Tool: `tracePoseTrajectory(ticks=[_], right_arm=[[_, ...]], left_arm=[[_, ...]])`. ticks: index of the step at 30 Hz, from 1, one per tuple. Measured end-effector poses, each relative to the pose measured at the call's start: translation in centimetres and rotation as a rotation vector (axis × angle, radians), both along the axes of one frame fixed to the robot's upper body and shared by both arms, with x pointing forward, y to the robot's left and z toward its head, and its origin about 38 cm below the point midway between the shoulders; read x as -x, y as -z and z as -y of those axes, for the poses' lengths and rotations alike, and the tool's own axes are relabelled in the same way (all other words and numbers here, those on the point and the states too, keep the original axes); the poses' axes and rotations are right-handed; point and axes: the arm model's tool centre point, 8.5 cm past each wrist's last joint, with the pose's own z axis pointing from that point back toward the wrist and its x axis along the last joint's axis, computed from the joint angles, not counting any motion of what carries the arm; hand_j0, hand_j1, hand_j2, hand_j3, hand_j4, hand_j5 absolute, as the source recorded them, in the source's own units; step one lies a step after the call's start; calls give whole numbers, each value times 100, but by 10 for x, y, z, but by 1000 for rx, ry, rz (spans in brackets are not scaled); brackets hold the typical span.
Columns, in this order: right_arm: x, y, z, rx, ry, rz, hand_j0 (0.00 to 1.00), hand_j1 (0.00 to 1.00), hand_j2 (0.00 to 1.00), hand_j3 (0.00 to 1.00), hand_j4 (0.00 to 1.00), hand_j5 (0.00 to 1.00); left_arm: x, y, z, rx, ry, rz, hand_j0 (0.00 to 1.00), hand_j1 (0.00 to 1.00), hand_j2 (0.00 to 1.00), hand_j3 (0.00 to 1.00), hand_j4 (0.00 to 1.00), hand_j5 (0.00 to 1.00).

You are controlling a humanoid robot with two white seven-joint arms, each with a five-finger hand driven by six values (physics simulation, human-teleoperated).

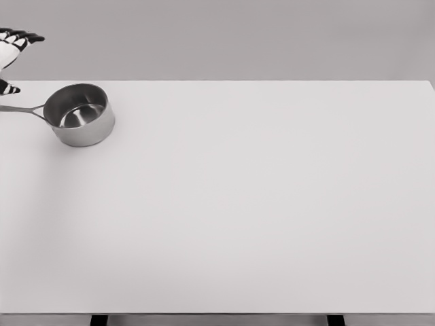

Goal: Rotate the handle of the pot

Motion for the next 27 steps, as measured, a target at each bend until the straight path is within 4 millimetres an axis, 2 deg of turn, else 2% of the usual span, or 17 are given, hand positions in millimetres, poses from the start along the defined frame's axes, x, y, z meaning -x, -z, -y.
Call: tracePoseTrajectory(ticks=[2, 5, 7, 8, 10, 11, 13, 15, 19, 22, 24, 27], right_arm=[[0, 0, 0, 0, 0, 0, 100, 100, 100, 100, 100, 100], [0, 0, 0, 0, 0, 0, 100, 100, 100, 100, 100, 100], [0, 0, 0, 0, 0, 0, 100, 100, 100, 100, 100, 100], [0, 0, 0, 0, 0, 0, 100, 100, 100, 100, 100, 100], [1, 0, 0, 0, 1, -1, 100, 100, 100, 100, 100, 100], [0, 0, 0, 0, 1, 0, 100, 100, 100, 100, 100, 100], [0, 0, 0, 0, 0, 0, 100, 100, 100, 100, 100, 100], [0, 0, 0, 0, 0, 0, 100, 100, 100, 100, 100, 100], [0, 0, 0, 0, -1, 0, 100, 100, 100, 100, 100, 100], [0, 0, 0, 0, -1, 0, 100, 100, 100, 100, 100, 100], [0, 0, 0, 0, -1, 0, 100, 100, 100, 100, 100, 100], [1, 0, 0, 0, -1, -1, 100, 100, 100, 100, 100, 100]], left_arm=[[17, -12, 19, 34, 83, 61, 100, 100, 100, 100, 100, 100], [43, -50, 53, 28, 219, 183, 100, 100, 100, 100, 100, 100], [64, -57, 70, 24, 284, 224, 100, 100, 100, 100, 100, 100], [75, -48, 73, 34, 296, 214, 100, 100, 100, 100, 100, 100], [91, -38, 69, 50, 290, 207, 100, 100, 100, 100, 100, 100], [99, -32, 60, 63, 269, 198, 100, 100, 100, 100, 100, 100], [107, -34, 46, 58, 229, 208, 100, 100, 100, 100, 100, 100], [108, -38, 29, 41, 178, 215, 100, 100, 100, 100, 100, 100], [109, -29, 6, 17, 105, 181, 100, 100, 100, 100, 100, 100], [116, -6, -1, 8, 83, 107, 100, 100, 100, 100, 100, 100], [115, 0, 1, 5, 80, 73, 100, 100, 100, 100, 100, 100], [109, 11, 24, 40, 117, 57, 100, 100, 100, 100, 100, 100]])
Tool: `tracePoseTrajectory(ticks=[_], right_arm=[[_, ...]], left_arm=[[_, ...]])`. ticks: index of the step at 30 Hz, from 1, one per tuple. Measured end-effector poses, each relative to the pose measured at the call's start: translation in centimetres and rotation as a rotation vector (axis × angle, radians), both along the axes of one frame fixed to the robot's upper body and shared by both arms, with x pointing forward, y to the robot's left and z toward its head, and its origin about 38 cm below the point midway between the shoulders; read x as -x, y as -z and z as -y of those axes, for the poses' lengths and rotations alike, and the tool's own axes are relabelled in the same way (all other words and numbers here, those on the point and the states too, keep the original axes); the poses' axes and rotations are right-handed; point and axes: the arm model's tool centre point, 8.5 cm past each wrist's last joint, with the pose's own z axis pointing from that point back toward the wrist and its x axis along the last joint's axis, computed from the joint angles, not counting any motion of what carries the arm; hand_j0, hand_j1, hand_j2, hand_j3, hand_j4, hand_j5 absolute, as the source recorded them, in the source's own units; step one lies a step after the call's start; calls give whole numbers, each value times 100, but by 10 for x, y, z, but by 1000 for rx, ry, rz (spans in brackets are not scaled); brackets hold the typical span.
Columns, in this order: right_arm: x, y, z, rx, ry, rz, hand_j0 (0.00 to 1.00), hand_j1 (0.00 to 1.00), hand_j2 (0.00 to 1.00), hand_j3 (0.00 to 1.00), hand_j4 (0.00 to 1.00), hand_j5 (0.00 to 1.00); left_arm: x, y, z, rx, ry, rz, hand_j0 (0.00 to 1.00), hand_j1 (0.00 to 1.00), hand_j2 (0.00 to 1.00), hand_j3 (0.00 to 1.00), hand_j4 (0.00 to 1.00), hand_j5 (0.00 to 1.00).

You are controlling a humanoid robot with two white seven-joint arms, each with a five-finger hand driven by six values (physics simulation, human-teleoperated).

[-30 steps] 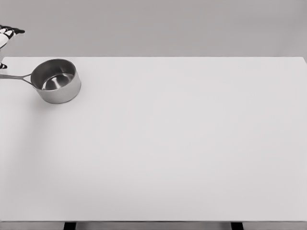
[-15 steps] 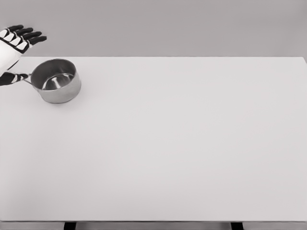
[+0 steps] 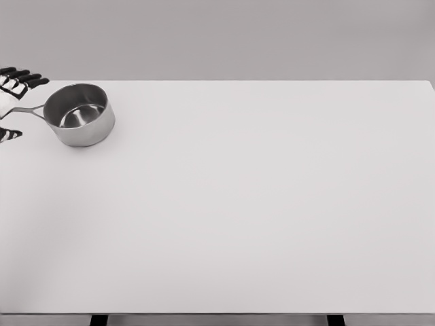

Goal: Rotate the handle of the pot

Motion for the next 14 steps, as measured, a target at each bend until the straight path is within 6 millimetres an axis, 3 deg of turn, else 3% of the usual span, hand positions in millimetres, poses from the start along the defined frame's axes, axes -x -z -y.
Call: tracePoseTrajectory(ticks=[4, 9, 11, 14], right_arm=[[0, 0, 0, 0, 0, 0, 100, 100, 100, 100, 100, 100], [-1, 0, 0, 0, 0, 2, 100, 100, 100, 100, 100, 100], [0, 0, 0, 0, 0, 0, 100, 100, 100, 100, 100, 100], [0, 0, 0, 0, 0, 0, 100, 100, 100, 100, 100, 100]], left_arm=[[-15, -14, 46, 4, 114, 40, 100, 100, 100, 100, 100, 100], [-4, 24, 117, -35, 296, -70, 100, 100, 100, 100, 100, 100], [7, 39, 134, -42, 341, -111, 100, 100, 100, 100, 100, 100], [12, 43, 145, -53, 373, -122, 100, 100, 100, 100, 100, 100]])
